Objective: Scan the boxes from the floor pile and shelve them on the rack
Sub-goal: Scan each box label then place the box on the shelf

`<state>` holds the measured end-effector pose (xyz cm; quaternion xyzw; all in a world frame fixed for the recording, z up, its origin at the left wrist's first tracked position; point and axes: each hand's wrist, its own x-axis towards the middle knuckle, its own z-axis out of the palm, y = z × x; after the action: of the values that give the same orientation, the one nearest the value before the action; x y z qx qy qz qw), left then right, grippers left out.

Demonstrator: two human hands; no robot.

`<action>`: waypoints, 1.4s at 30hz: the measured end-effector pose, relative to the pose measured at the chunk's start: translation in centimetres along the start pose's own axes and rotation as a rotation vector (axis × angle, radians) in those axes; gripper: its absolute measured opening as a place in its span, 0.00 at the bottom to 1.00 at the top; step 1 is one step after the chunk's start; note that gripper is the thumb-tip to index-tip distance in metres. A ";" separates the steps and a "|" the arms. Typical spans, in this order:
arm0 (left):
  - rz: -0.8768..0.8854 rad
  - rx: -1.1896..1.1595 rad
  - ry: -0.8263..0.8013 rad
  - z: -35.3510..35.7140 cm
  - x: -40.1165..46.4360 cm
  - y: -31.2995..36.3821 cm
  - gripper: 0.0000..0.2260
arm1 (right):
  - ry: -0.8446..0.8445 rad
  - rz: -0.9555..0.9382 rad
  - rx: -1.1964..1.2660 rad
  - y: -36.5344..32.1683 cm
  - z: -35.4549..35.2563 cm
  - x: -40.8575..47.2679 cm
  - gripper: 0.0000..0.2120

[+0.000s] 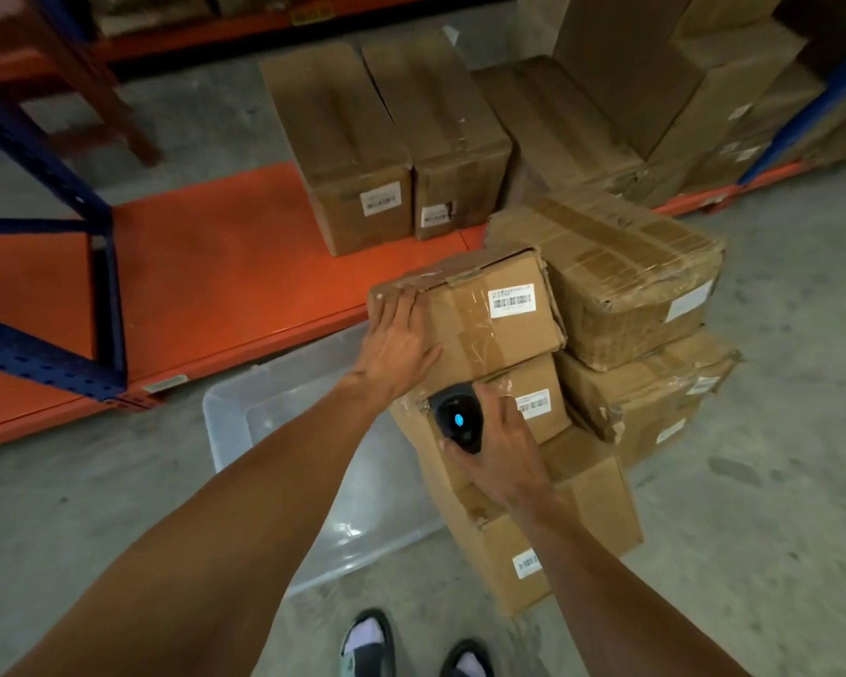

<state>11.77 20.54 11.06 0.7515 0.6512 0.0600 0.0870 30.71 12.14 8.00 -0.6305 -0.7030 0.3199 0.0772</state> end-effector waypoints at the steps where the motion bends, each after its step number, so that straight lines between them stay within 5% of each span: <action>1: -0.006 0.008 -0.018 0.7 0.3 0.0 0.36 | -0.009 0.008 0.008 0.4 0.8 0.3 0.43; 11: -0.027 0.048 0.071 2.8 1.1 -0.8 0.36 | -0.055 0.037 0.339 1.7 2.3 0.8 0.44; 15: -0.061 -0.046 -0.009 1.2 2.2 -1.2 0.35 | 0.004 0.126 0.616 0.3 -1.4 0.1 0.37; 19: -0.143 -0.124 -0.115 -0.1 5.0 -1.1 0.44 | 0.161 0.190 0.876 -1.3 -5.9 0.7 0.29; 24: -0.082 -0.009 -0.302 1.6 5.7 -0.9 0.35 | 0.247 0.235 1.144 -2.3 -10.0 3.1 0.19; 29: -0.028 0.182 -0.198 2.3 5.0 -0.7 0.31 | 0.242 0.245 1.066 -1.5 -11.6 3.9 0.23; 42: -0.117 0.094 -0.190 3.0 5.1 -0.4 0.35 | 0.232 0.093 0.664 1.1 -11.9 4.5 0.27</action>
<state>12.69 25.50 7.91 0.7177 0.6850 -0.0472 0.1162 36.82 20.59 15.42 -0.6343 -0.5178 0.4605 0.3428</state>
